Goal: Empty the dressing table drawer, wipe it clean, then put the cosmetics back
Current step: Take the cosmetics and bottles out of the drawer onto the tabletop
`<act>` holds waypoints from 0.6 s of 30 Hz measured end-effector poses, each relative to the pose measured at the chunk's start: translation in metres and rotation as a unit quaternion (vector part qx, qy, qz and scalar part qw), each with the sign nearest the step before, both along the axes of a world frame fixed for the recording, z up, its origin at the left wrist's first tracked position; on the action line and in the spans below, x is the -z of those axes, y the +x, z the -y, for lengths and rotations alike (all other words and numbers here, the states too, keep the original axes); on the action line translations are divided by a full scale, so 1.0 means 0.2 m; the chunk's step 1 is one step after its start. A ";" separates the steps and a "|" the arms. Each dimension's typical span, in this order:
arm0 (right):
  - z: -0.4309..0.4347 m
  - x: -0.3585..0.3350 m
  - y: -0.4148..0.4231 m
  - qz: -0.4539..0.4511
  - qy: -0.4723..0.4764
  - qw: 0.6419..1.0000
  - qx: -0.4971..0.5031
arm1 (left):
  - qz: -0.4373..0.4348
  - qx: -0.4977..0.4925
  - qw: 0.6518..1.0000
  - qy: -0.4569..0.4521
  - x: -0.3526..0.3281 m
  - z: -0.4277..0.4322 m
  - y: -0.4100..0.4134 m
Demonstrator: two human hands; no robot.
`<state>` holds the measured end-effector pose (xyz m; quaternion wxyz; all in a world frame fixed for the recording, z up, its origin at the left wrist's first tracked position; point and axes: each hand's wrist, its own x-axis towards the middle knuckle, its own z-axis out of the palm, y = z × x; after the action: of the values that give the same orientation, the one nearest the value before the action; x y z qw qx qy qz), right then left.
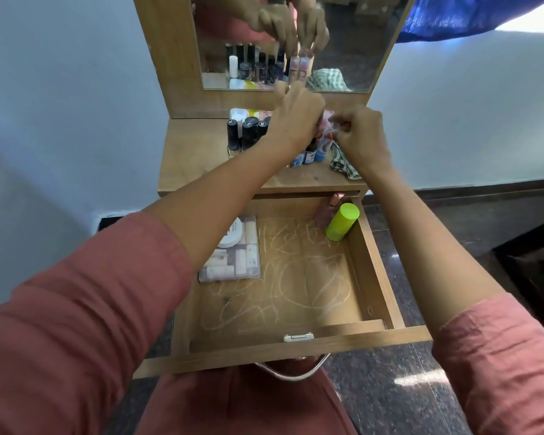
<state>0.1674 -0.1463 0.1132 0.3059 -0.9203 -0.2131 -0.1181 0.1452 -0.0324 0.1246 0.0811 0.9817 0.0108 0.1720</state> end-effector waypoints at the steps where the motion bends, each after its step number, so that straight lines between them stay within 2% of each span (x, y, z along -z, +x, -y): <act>1: 0.00 0.00 0.00 0.000 0.002 1.000 0.000 | -0.002 0.000 1.000 0.002 0.00 0.00 0.00; 11: -0.02 0.03 0.01 0.011 0.015 1.000 0.005 | 0.008 -0.003 1.000 0.028 0.01 0.01 0.00; 18: 0.00 0.05 0.01 -0.002 0.036 0.999 0.014 | 0.034 0.003 0.999 -0.013 -0.01 0.02 -0.05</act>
<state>0.1697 -0.1464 0.1034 0.3379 -0.9118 -0.1951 -0.1278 0.1360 -0.0370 0.1274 0.0951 0.9742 0.0072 0.2044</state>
